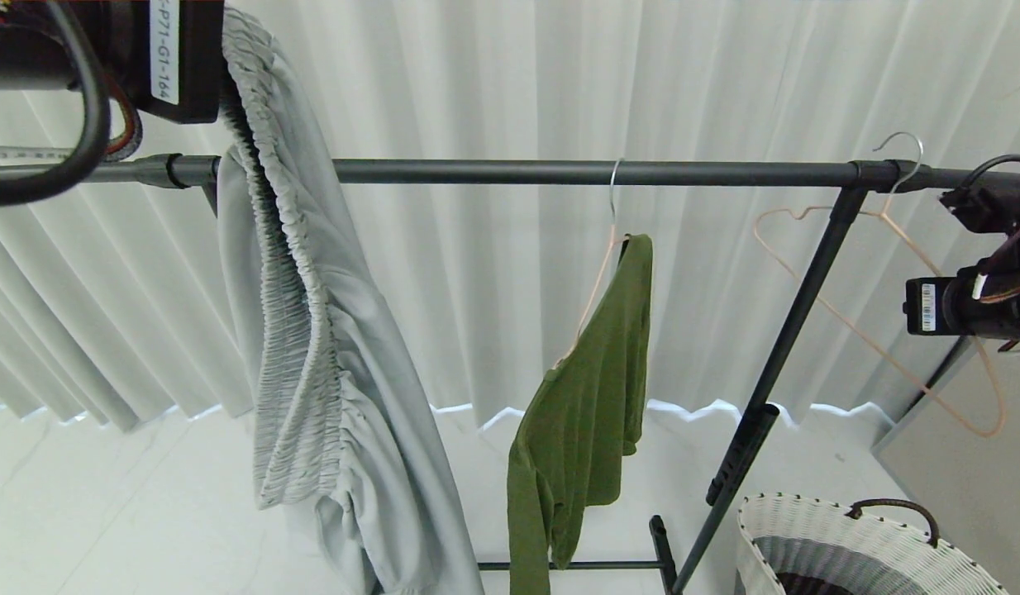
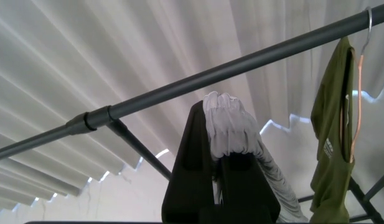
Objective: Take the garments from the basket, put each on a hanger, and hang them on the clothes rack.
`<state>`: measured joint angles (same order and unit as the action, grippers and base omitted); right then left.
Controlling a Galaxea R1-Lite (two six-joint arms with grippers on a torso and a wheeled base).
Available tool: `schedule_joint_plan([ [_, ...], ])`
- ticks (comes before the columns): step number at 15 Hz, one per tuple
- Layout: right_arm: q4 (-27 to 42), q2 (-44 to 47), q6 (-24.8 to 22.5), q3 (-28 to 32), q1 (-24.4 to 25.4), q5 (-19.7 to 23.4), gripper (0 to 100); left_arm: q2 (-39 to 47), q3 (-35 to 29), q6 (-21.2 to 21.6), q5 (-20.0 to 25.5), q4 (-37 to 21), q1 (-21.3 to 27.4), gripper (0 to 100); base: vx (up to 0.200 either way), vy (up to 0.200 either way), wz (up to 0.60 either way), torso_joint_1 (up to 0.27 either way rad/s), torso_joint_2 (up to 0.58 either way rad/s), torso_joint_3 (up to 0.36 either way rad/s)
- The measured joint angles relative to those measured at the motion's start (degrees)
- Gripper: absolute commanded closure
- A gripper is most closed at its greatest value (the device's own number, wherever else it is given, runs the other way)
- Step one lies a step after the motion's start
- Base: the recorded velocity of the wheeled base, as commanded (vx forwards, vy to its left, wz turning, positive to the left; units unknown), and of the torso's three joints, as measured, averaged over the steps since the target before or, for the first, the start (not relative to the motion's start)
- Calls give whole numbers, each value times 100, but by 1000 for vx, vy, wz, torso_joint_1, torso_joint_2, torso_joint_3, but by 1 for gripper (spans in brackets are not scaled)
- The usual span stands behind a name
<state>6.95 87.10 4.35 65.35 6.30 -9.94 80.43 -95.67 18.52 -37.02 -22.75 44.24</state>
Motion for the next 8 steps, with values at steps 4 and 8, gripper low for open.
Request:
schedule_joint_plan([
  [4,16,-417,-26,-238,0,-133,100,-9,5,30,-1,0,-1,100,0,0,0,0,0,0],
  [8,9,-951,-63,-679,2,-221,100,-34,66,83,-11,-2,-4,100,-200,0,0,8,4,5],
])
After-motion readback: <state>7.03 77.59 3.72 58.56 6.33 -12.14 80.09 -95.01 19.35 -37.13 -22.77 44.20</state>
